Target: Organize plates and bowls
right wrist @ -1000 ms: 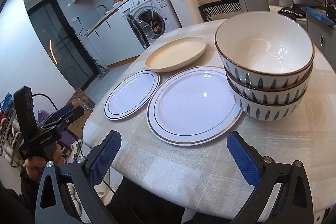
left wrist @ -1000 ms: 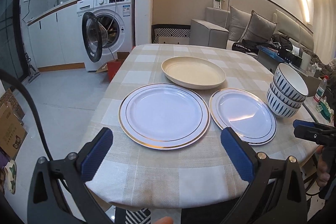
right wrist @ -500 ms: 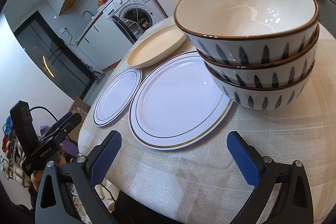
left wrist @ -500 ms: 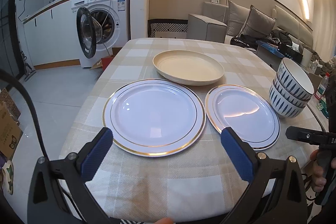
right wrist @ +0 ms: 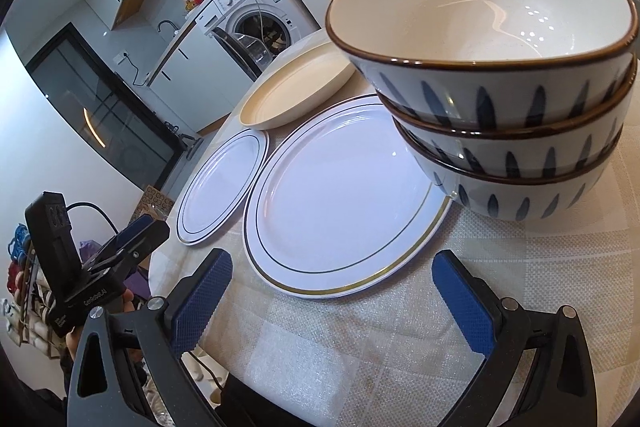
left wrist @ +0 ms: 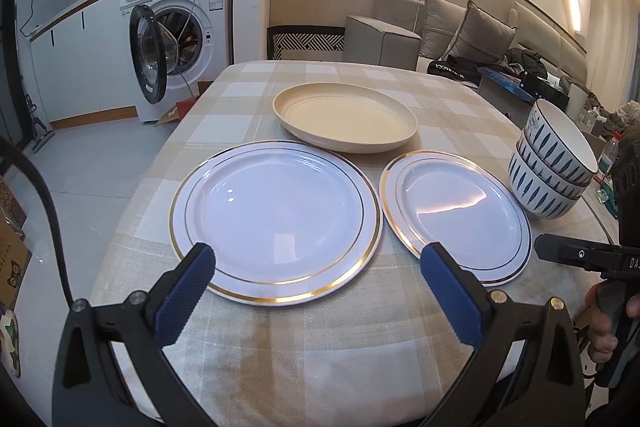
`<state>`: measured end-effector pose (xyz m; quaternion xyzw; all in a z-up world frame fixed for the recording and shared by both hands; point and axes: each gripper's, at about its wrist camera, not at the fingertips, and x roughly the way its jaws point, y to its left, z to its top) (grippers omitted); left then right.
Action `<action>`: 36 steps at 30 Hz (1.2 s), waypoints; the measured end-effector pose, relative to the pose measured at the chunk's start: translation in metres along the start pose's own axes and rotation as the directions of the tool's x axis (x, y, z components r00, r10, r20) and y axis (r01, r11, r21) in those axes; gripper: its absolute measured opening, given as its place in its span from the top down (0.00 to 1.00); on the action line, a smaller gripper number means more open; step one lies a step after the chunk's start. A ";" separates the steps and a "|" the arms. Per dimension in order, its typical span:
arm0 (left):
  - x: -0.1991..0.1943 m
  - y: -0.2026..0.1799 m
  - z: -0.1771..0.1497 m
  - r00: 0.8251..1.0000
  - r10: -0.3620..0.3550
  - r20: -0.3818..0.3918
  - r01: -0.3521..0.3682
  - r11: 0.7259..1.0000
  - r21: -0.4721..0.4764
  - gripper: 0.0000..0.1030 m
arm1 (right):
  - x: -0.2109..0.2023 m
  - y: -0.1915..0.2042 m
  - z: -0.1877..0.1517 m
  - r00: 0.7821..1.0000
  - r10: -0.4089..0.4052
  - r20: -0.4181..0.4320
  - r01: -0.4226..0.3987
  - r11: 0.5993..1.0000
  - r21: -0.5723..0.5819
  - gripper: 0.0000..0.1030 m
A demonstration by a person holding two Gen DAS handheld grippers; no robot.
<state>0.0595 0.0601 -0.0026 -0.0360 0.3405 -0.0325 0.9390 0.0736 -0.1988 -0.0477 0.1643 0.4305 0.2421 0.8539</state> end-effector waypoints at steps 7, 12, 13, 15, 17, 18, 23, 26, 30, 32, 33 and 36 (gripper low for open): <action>0.001 0.006 -0.002 1.000 0.002 -0.004 -0.002 1.000 -0.006 0.00 | 0.002 0.004 0.001 1.000 -0.003 -0.001 0.003 1.000 -0.016 0.09; 0.005 0.009 -0.004 1.000 -0.006 -0.015 0.006 1.000 -0.012 0.00 | 0.002 0.005 0.002 1.000 0.007 -0.008 -0.008 1.000 -0.021 0.13; 0.005 0.008 -0.005 1.000 -0.008 -0.017 0.008 1.000 -0.011 0.00 | 0.003 0.006 0.001 1.000 0.010 -0.011 -0.010 1.000 -0.026 0.14; 0.006 0.007 -0.006 1.000 -0.013 -0.021 0.012 1.000 -0.007 0.00 | 0.004 0.010 0.001 1.000 0.021 -0.019 -0.022 0.999 -0.035 0.14; 0.008 0.004 -0.006 0.999 -0.018 -0.027 0.018 1.000 -0.004 0.00 | 0.005 0.012 0.000 0.999 0.023 -0.023 -0.025 0.999 -0.045 0.15; 0.009 0.003 -0.006 0.999 -0.022 -0.032 0.022 1.000 -0.004 0.00 | 0.006 0.013 0.000 0.999 0.021 -0.024 -0.022 0.999 -0.048 0.15; 0.016 -0.006 -0.006 0.997 -0.052 -0.051 0.052 0.999 -0.008 0.00 | 0.001 0.005 0.001 1.000 0.000 -0.001 0.000 1.000 -0.024 0.17; 0.017 -0.011 -0.004 0.997 -0.066 -0.048 0.066 0.998 -0.006 0.00 | -0.001 -0.003 0.002 1.000 -0.023 0.015 0.023 1.000 0.001 0.17; 0.020 -0.006 0.000 0.995 -0.084 -0.059 0.082 0.996 -0.039 0.00 | -0.002 -0.003 0.001 0.999 -0.029 0.021 0.029 1.000 -0.007 0.17; 0.022 -0.005 0.001 0.993 -0.101 -0.066 0.097 0.993 -0.061 0.00 | -0.001 -0.003 0.001 0.999 -0.028 0.024 0.028 1.000 -0.004 0.17; 0.023 -0.006 0.002 0.991 -0.117 -0.069 0.112 0.991 -0.070 0.00 | 0.001 -0.002 0.002 0.999 -0.031 0.025 0.031 0.999 -0.008 0.17; 0.027 -0.010 0.000 0.986 -0.147 -0.084 0.141 0.987 -0.074 0.00 | 0.003 -0.001 0.003 0.999 -0.031 0.033 0.031 1.000 -0.002 0.16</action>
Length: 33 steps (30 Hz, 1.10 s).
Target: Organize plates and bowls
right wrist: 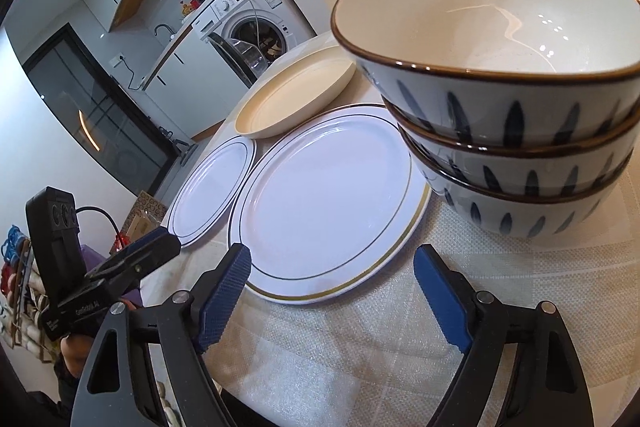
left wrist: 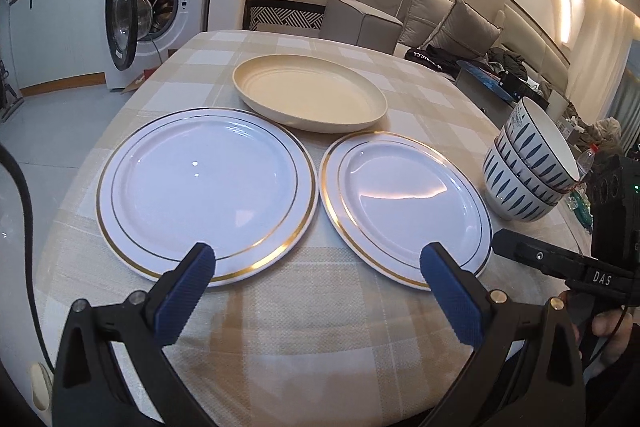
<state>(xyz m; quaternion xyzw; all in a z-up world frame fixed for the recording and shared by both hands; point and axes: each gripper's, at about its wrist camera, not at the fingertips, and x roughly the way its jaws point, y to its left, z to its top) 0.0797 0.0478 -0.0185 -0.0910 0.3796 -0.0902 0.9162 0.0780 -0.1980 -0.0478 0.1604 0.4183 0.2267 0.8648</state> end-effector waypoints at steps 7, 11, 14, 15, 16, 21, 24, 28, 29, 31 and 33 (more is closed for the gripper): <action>0.011 -0.005 -0.003 0.998 -0.040 -0.044 0.040 0.999 0.002 0.00 | 0.002 -0.001 0.003 0.998 0.049 0.031 -0.050 0.998 0.036 0.17; 0.017 -0.006 -0.004 0.995 -0.070 -0.067 0.070 0.998 -0.007 0.00 | -0.004 0.002 0.005 0.994 0.085 0.074 -0.088 0.996 0.028 0.17; 0.023 -0.006 -0.003 0.990 -0.113 -0.086 0.111 0.993 -0.032 0.00 | -0.007 0.002 0.007 0.990 0.109 0.091 -0.112 0.993 0.025 0.17; 0.025 -0.007 -0.003 0.987 -0.129 -0.092 0.126 0.991 -0.041 0.00 | -0.007 0.002 0.008 0.989 0.112 0.093 -0.115 0.993 0.029 0.17; 0.028 -0.008 -0.003 0.985 -0.145 -0.098 0.141 0.989 -0.050 0.00 | -0.007 0.001 0.008 0.989 0.113 0.093 -0.117 0.993 0.032 0.17; 0.033 -0.014 0.000 0.981 -0.163 -0.103 0.159 0.986 -0.044 0.00 | -0.007 0.002 0.008 0.988 0.120 0.098 -0.123 0.992 0.025 0.17; 0.034 -0.017 0.001 0.978 -0.174 -0.112 0.170 0.984 -0.044 0.01 | -0.004 0.003 0.007 0.992 0.097 0.085 -0.099 0.995 0.020 0.17; 0.035 -0.019 0.003 0.975 -0.187 -0.117 0.183 0.982 -0.043 0.01 | -0.004 0.003 0.007 0.996 0.045 0.077 -0.045 0.999 0.000 0.17; 0.036 -0.020 0.003 0.976 -0.185 -0.116 0.182 0.983 -0.040 0.01 | -0.005 0.003 0.007 0.996 0.034 0.080 -0.033 0.999 -0.011 0.16; 0.037 -0.022 0.003 0.977 -0.177 -0.116 0.175 0.984 -0.030 0.01 | -0.005 0.002 0.008 0.997 0.025 0.078 -0.024 1.000 -0.018 0.16; 0.038 -0.024 0.004 0.979 -0.169 -0.116 0.168 0.986 -0.019 0.01 | -0.003 -0.001 0.011 0.997 0.028 0.077 -0.028 1.000 -0.012 0.16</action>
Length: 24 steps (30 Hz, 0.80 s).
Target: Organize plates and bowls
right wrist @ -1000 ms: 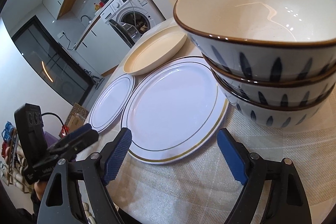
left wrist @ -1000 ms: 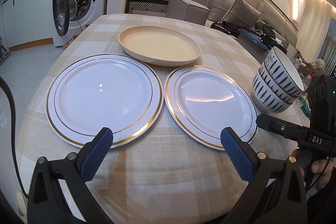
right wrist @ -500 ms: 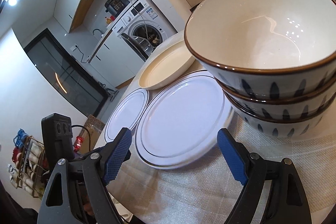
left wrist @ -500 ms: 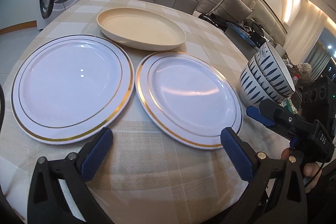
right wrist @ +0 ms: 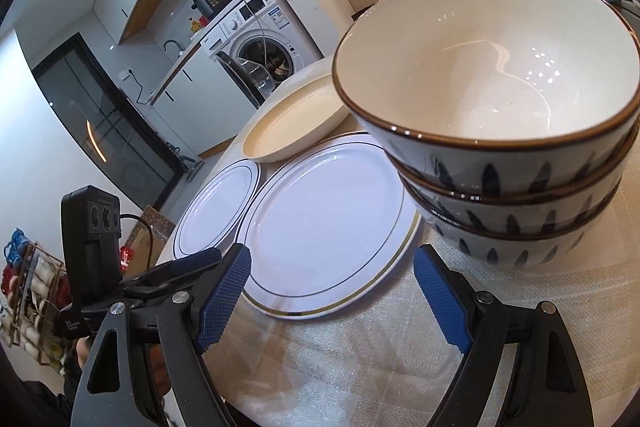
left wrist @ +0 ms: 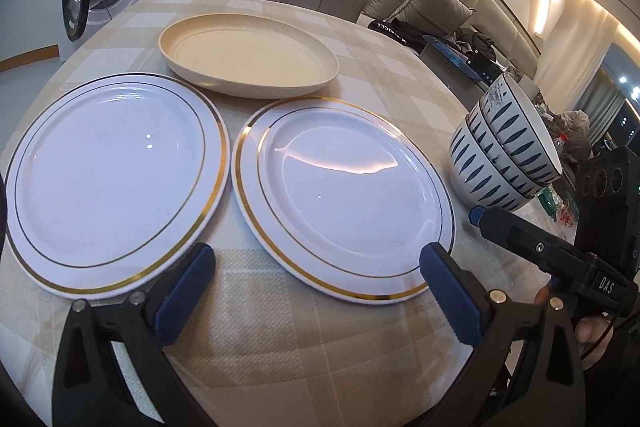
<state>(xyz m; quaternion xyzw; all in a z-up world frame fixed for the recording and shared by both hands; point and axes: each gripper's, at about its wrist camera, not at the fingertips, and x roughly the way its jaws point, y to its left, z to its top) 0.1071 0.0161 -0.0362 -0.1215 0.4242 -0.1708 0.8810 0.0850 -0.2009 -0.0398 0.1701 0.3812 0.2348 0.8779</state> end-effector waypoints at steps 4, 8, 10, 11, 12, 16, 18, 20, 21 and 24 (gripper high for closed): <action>0.001 -0.002 0.000 1.000 0.007 -0.002 -0.007 1.000 0.009 0.01 | 0.010 -0.006 0.005 1.000 -0.007 -0.009 0.007 1.000 0.015 0.16; 0.002 -0.003 0.000 1.000 0.012 -0.005 -0.012 1.000 0.018 0.01 | 0.016 -0.017 0.009 1.000 -0.003 -0.009 0.003 0.998 0.059 0.18; 0.004 -0.003 0.001 1.000 0.017 -0.006 -0.017 1.000 0.022 0.01 | 0.017 -0.018 0.010 1.000 -0.006 -0.006 0.006 0.998 0.058 0.21; 0.004 -0.003 0.002 1.000 0.018 -0.008 -0.017 1.000 0.024 0.01 | 0.018 -0.019 0.010 1.000 -0.015 -0.003 0.015 0.998 0.064 0.22; 0.005 -0.003 0.003 1.000 0.019 -0.008 -0.019 1.000 0.024 0.01 | 0.018 -0.021 0.011 1.000 -0.020 -0.001 0.020 0.997 0.070 0.23; 0.008 -0.004 0.006 1.000 0.025 -0.009 -0.025 0.999 0.028 0.01 | 0.017 -0.035 0.020 0.999 -0.051 0.015 0.049 0.992 0.116 0.24; 0.010 -0.005 0.007 0.999 0.034 -0.009 -0.033 0.999 0.037 0.01 | 0.015 -0.034 0.019 0.999 -0.048 0.009 0.047 0.993 0.106 0.24; 0.010 -0.006 0.006 0.999 0.040 -0.009 -0.040 0.998 0.048 0.00 | 0.015 -0.027 0.019 0.996 -0.086 0.014 0.085 0.994 0.066 0.24; 0.010 -0.007 0.005 0.999 0.042 -0.008 -0.041 0.998 0.052 0.00 | 0.016 -0.025 0.018 0.995 -0.094 0.014 0.093 0.994 0.057 0.23; 0.010 -0.008 0.005 0.999 0.049 -0.007 -0.049 0.997 0.064 0.00 | 0.018 -0.029 0.015 0.996 -0.091 0.009 0.090 0.994 0.063 0.23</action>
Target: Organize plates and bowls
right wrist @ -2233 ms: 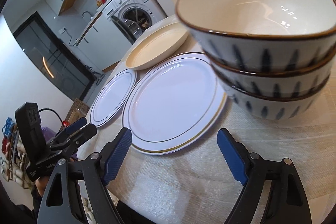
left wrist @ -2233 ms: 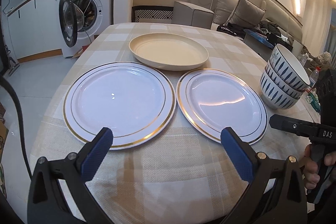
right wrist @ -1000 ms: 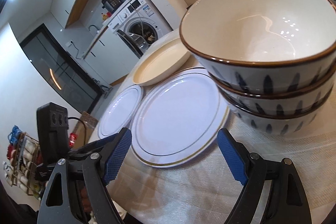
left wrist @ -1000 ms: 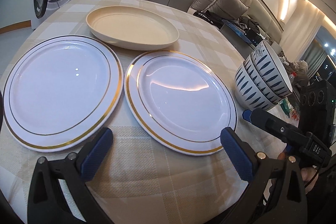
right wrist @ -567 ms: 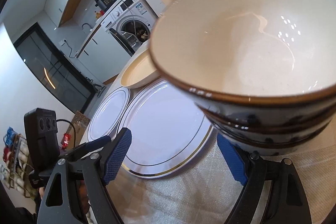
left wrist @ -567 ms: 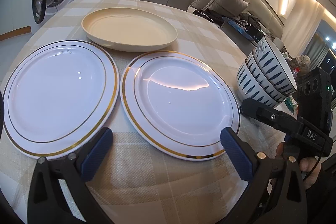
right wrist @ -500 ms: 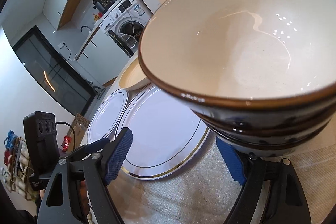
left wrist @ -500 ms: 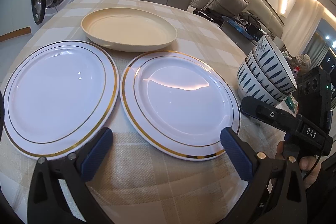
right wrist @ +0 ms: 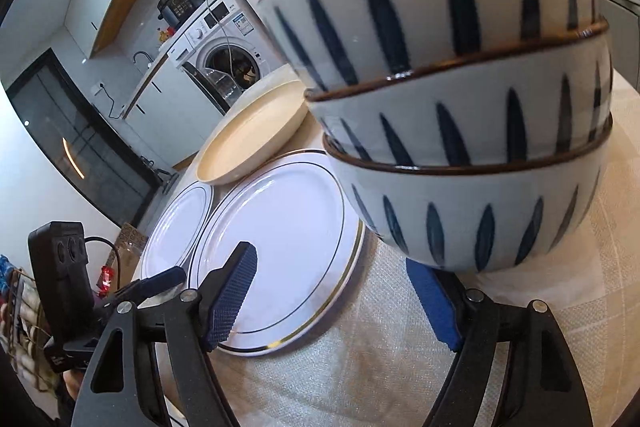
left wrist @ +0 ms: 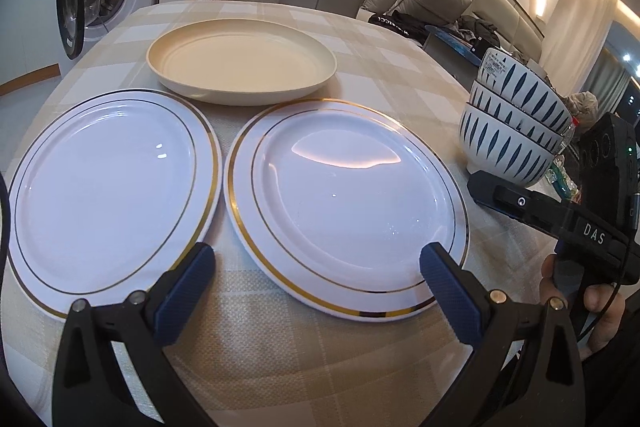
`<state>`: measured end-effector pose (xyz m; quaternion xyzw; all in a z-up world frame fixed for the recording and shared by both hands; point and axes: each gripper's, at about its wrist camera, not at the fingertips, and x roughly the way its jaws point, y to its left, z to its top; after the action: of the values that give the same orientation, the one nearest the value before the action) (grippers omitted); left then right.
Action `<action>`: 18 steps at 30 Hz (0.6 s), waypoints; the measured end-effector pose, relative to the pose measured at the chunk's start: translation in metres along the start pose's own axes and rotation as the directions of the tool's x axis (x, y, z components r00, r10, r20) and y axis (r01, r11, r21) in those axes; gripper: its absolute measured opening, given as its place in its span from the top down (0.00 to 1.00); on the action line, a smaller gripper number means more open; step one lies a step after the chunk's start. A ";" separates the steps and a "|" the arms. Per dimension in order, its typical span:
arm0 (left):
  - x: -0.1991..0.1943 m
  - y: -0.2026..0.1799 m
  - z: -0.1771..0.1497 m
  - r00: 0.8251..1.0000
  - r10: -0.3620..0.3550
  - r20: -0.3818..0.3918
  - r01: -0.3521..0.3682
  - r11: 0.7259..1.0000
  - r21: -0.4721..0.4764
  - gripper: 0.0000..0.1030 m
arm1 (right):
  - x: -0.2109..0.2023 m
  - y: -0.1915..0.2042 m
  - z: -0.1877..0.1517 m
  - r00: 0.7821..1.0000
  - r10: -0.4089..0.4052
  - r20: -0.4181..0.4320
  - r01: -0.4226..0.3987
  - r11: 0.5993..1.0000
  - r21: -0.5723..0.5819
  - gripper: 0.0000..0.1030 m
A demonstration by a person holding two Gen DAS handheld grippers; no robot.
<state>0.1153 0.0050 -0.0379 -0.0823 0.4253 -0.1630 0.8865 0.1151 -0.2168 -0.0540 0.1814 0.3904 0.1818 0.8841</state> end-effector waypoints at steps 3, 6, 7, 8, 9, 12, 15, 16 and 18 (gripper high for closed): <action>0.000 0.000 0.000 1.000 0.006 -0.003 -0.006 1.000 0.009 0.00 | 0.000 0.001 -0.001 1.000 0.001 -0.002 -0.001 1.000 -0.012 0.22; 0.000 0.000 0.000 1.000 0.003 -0.004 -0.003 1.000 0.007 0.00 | 0.001 0.002 0.002 1.000 0.008 -0.002 -0.008 1.000 -0.010 0.21; 0.000 0.001 0.001 1.000 0.002 -0.002 -0.002 1.000 0.004 0.00 | 0.001 0.002 0.002 1.000 0.007 0.000 -0.007 1.000 -0.012 0.21; 0.000 0.001 0.001 1.000 -0.001 -0.001 0.001 1.000 -0.002 0.00 | 0.001 0.006 0.002 1.000 0.007 0.001 -0.007 1.000 -0.013 0.21; 0.000 0.002 0.001 1.000 -0.004 0.002 0.004 1.000 -0.006 0.00 | 0.001 0.007 0.002 1.000 0.009 0.003 -0.009 1.000 -0.010 0.20; 0.001 0.003 0.003 1.000 -0.011 0.005 0.011 1.000 -0.021 0.00 | 0.002 0.009 0.001 1.000 0.022 0.006 -0.022 1.000 -0.009 0.19; 0.002 0.006 0.005 0.999 -0.034 0.013 0.035 0.998 -0.043 0.01 | 0.005 0.012 -0.004 0.998 0.059 -0.001 -0.059 0.998 -0.013 0.19; 0.002 0.007 0.006 0.999 -0.046 0.016 0.047 0.998 -0.052 0.02 | 0.006 0.014 -0.005 0.998 0.070 -0.005 -0.070 0.997 -0.018 0.18; 0.002 0.009 0.007 0.998 -0.068 0.019 0.069 0.996 -0.064 0.02 | 0.006 0.016 -0.007 0.996 0.087 -0.002 -0.087 0.996 -0.020 0.18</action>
<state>0.1236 0.0125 -0.0376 -0.1270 0.4198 -0.1787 0.8808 0.1106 -0.1986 -0.0552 0.1894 0.3809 0.2239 0.8769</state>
